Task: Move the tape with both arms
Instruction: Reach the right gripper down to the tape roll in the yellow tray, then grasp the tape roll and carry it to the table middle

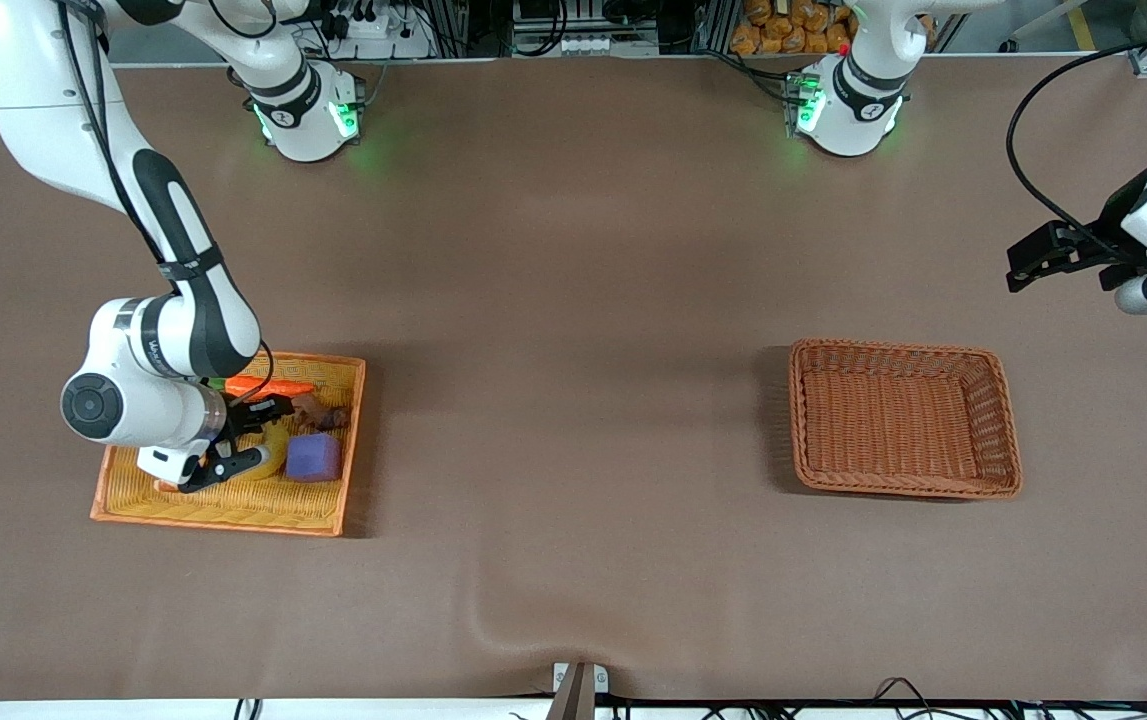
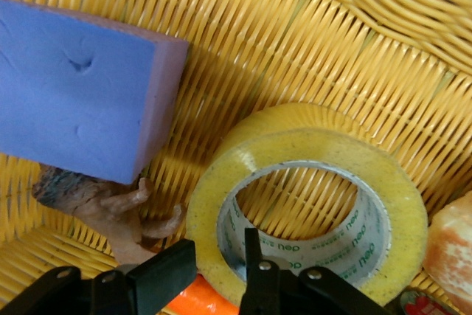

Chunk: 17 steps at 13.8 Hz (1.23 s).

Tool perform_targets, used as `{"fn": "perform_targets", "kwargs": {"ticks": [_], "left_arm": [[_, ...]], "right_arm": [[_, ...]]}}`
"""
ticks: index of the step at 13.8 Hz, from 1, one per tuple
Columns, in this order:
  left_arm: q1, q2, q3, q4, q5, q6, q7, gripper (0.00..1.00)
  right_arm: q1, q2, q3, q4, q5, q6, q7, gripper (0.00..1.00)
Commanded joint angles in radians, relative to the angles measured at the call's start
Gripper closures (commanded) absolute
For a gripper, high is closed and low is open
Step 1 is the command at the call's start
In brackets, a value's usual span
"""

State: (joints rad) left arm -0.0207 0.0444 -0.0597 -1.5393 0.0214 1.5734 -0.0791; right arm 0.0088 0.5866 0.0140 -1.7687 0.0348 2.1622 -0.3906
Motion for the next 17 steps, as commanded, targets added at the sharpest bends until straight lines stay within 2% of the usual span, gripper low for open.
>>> {"fn": "perform_targets", "kwargs": {"ticks": [1, 3, 5, 7, 8, 9, 11, 13, 15, 17], "left_arm": [[0.010, 0.003, -0.002, 0.002, -0.046, -0.001, 0.019, 0.00], [0.013, 0.003, 0.000, 0.005, -0.046, -0.001, 0.019, 0.00], [0.013, 0.003, 0.000, 0.005, -0.046, -0.001, 0.016, 0.00], [0.013, 0.005, -0.002, 0.005, -0.046, 0.000, 0.016, 0.00], [0.013, 0.006, 0.000, 0.004, -0.046, 0.000, 0.015, 0.00], [0.013, 0.006, -0.002, 0.004, -0.046, 0.000, 0.013, 0.00], [0.012, 0.006, -0.002, 0.004, -0.046, 0.000, 0.002, 0.00], [0.013, 0.006, -0.002, 0.004, -0.046, 0.000, 0.004, 0.00], [0.013, 0.006, 0.000, 0.002, -0.046, 0.000, 0.004, 0.00], [0.015, 0.006, -0.002, 0.002, -0.046, 0.000, 0.004, 0.00]], "right_arm": [[-0.012, 0.021, -0.008, 0.057, 0.060, -0.069, -0.011, 0.16], [-0.009, 0.021, -0.009, 0.086, 0.099, -0.122, -0.014, 0.14], [-0.007, 0.024, -0.009, 0.089, 0.099, -0.127, -0.019, 0.14], [-0.007, 0.045, -0.009, 0.086, 0.099, -0.116, -0.024, 0.17], [-0.007, 0.050, -0.009, 0.084, 0.099, -0.107, -0.024, 0.22], [-0.006, 0.056, -0.009, 0.084, 0.099, -0.104, -0.025, 0.29], [-0.006, 0.064, -0.009, 0.083, 0.099, -0.090, -0.025, 0.52], [-0.004, 0.067, -0.009, 0.083, 0.099, -0.087, -0.025, 1.00], [-0.001, 0.056, -0.009, 0.089, 0.097, -0.099, -0.027, 1.00], [0.013, 0.006, -0.009, 0.101, 0.093, -0.110, -0.019, 1.00]]}}
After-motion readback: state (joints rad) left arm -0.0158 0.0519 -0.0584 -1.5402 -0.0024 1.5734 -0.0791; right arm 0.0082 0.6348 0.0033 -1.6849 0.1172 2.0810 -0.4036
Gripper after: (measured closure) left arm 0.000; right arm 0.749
